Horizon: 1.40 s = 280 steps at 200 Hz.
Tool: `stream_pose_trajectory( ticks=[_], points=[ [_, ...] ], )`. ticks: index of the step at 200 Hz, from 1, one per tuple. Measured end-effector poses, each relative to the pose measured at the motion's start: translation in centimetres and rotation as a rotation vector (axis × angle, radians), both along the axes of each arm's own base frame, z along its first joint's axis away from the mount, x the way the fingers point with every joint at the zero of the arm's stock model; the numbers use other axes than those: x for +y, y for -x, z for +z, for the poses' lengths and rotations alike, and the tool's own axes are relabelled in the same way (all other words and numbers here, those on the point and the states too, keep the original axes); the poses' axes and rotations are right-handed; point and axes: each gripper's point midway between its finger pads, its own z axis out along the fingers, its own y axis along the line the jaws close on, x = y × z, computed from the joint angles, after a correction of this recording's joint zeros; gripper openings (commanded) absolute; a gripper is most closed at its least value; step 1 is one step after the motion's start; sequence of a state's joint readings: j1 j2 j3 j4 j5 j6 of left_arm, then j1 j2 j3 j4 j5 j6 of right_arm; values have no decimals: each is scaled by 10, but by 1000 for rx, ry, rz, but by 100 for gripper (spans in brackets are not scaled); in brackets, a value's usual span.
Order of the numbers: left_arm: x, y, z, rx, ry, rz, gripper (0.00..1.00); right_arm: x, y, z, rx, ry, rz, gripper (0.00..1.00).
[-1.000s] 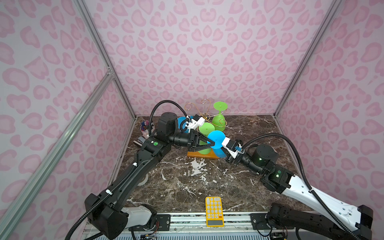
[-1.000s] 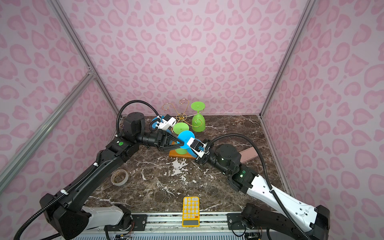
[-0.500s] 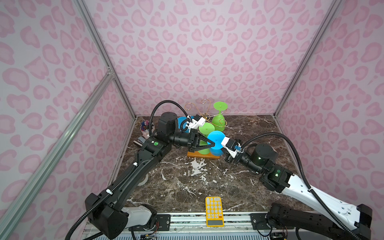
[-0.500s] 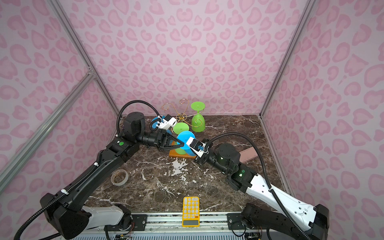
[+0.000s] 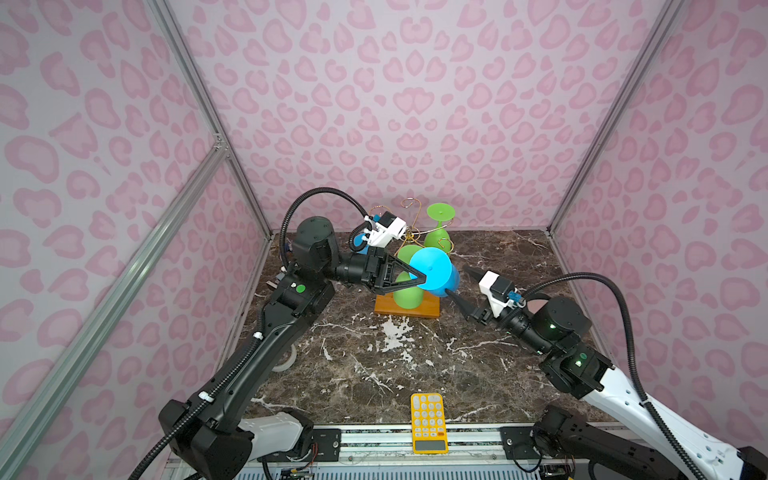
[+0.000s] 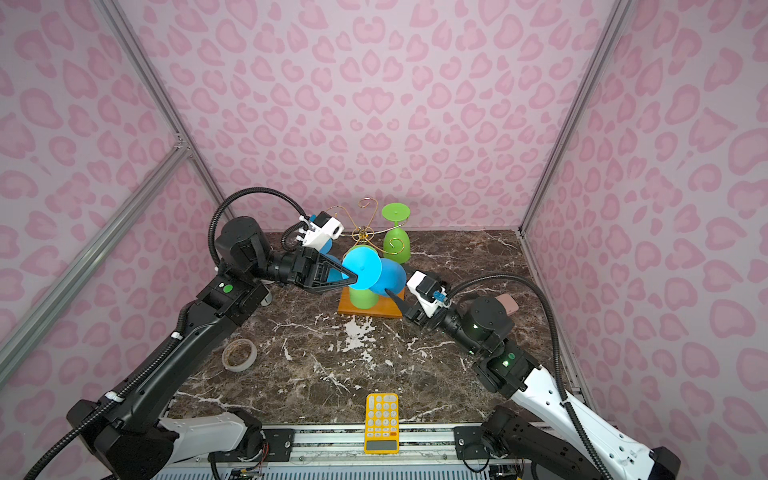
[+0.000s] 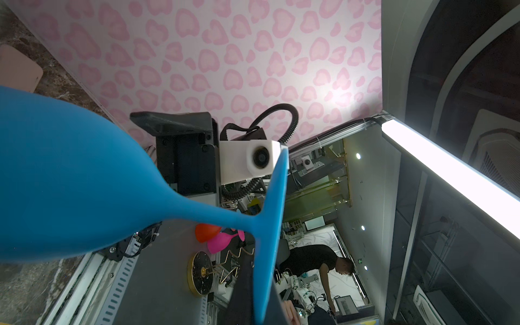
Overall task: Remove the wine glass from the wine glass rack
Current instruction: 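Lift the blue glass with the left gripper while the right gripper opens and withdraws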
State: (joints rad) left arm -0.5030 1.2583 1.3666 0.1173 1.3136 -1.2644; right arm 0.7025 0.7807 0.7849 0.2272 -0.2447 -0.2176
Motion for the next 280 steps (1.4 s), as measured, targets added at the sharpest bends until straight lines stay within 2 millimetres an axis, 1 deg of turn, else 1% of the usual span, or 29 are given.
stream_pose_trajectory(
  ticks=[20, 28, 52, 70, 93, 114, 131, 144, 167, 181, 212, 231, 263, 280],
  points=[
    [7, 7, 19, -63, 33, -15, 4, -27, -1, 9, 14, -116, -9, 62],
    [9, 10, 25, -93, 46, -21, 4, -34, -2, 12, 22, -160, -2, 62],
    [17, 24, 44, -179, 75, -64, 4, -46, 1, 23, 45, -278, 67, 61],
    [23, 38, 59, -278, 98, -101, 4, -48, 0, 31, 72, -359, 139, 57],
    [33, 61, 74, -398, 125, -155, 4, -37, 3, 37, 122, -414, 274, 55],
    [40, 78, 80, -478, 150, -186, 4, -32, 13, 45, 131, -440, 374, 54],
    [43, 85, 80, -517, 164, -206, 4, -27, 19, 50, 131, -444, 439, 52],
    [41, 84, 79, -526, 168, -215, 4, -24, 23, 53, 134, -441, 485, 50],
    [35, 72, 69, -512, 161, -218, 4, -18, 28, 63, 120, -416, 555, 47],
    [32, 67, 66, -505, 157, -213, 4, -15, 30, 63, 120, -403, 581, 47],
    [32, 65, 70, -558, 178, -218, 4, -11, 28, 59, 130, -368, 602, 46],
    [29, 59, 66, -558, 177, -217, 4, -10, 23, 56, 128, -346, 603, 46],
    [26, 53, 62, -559, 175, -209, 4, -11, 4, 46, 157, -333, 601, 45],
    [26, 50, 61, -557, 174, -210, 4, -11, 2, 45, 164, -328, 627, 45]
  ],
)
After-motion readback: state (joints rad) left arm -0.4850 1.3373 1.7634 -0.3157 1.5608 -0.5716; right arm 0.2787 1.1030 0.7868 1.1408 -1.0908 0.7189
